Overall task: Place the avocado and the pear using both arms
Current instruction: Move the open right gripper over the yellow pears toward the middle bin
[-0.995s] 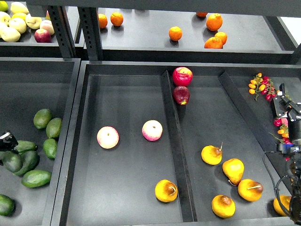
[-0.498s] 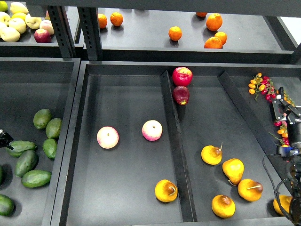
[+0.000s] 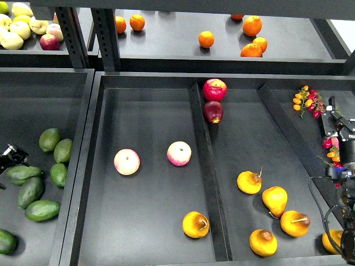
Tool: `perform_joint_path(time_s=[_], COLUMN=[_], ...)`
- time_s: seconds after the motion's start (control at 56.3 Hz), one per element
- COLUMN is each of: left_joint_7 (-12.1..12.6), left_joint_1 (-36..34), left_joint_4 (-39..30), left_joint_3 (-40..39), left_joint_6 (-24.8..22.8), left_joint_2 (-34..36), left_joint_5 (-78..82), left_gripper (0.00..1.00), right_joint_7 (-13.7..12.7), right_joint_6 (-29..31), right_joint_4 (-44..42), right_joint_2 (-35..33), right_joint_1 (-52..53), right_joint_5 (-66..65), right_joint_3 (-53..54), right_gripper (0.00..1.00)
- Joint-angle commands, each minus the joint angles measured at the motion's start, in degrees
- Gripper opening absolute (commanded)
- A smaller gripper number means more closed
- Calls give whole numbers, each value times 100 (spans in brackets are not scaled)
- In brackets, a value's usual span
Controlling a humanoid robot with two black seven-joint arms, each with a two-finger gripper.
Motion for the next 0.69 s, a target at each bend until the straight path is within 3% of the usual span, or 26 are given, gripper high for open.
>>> perform_joint_path(time_s=[0.0,0.089,0.107,0.16,0.338,0.675], left_joint_7=[0,0,0,0,0,0], left_joint_1=[2,28,63,72,125,133], left_joint_4=[3,3,3,3,3,-6], left_joint_3=[-9,-71,-106,-132,-176,-264], left_joint_6=[0,0,0,0,0,0], left_joint_2=[-9,-36,-79,-115,-203,-405], left_joint_5=[-9,-53,-70,-70,-70,-70], left_gripper=[100,100,100,100,100,100], right_joint_7=[-169,-635,-984,-1355,-2302,-2302], right_joint_6=[0,0,0,0,0,0], right_joint_4=[269,577,699,700,718,701], right_joint_2=[-105,-158,-219,-307,-703,-1661], right_joint_1=[9,27,18,36,97,1046], right_joint_5=[-19,-19,-19,-11,-19,-19], right_joint_3=[-262,-482,-665,-833,-1597,-3575], right_gripper=[100,100,100,100,100,100])
